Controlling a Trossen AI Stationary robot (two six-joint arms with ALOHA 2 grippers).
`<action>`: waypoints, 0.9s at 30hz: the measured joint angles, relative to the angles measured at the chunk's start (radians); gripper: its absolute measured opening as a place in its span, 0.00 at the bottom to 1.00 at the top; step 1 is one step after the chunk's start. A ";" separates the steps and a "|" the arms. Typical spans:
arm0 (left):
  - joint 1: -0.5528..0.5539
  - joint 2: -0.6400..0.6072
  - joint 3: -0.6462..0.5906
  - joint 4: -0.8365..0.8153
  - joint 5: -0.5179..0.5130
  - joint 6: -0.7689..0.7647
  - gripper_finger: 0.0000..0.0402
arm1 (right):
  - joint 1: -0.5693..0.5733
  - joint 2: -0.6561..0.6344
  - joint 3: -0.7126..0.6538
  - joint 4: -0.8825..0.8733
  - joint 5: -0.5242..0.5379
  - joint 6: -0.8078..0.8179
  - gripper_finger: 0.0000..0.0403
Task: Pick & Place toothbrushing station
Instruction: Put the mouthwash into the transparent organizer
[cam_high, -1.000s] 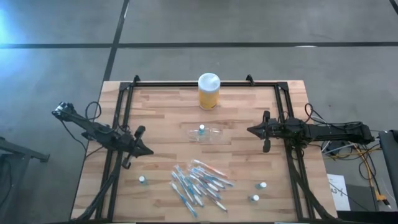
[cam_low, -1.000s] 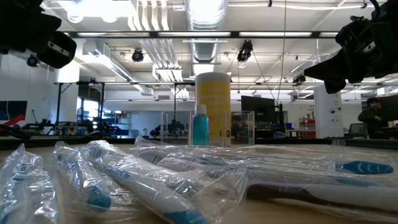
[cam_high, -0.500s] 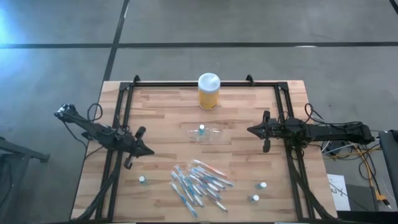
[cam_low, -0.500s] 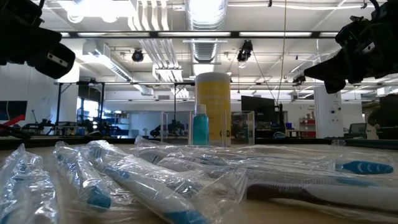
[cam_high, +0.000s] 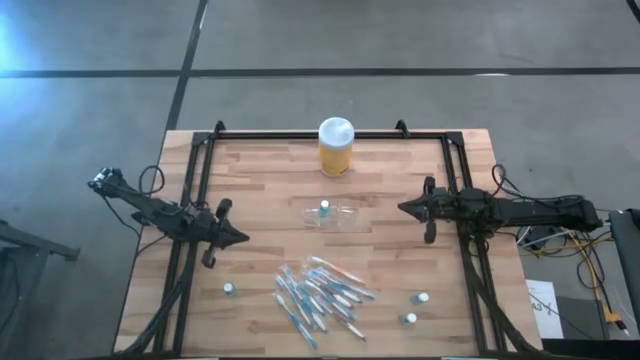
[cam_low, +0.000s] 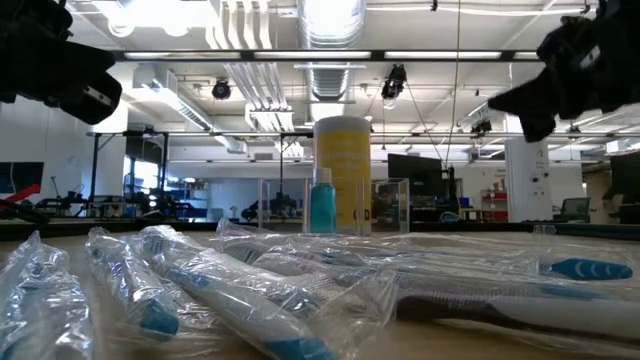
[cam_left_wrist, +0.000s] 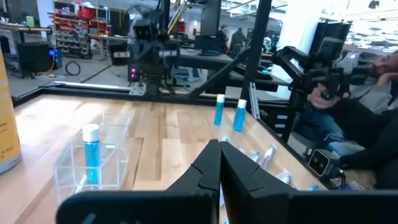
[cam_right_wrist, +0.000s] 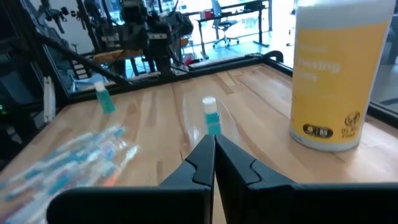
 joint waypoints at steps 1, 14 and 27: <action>0.000 0.000 0.001 -0.007 0.000 0.000 0.01 | 0.005 0.009 0.043 -0.054 0.002 0.001 0.02; 0.000 0.000 0.002 -0.039 0.004 -0.004 0.02 | 0.276 0.449 0.734 -0.909 0.168 0.161 0.02; 0.000 0.000 0.003 -0.045 0.013 -0.014 0.02 | 0.657 0.880 1.160 -1.478 0.132 0.794 0.02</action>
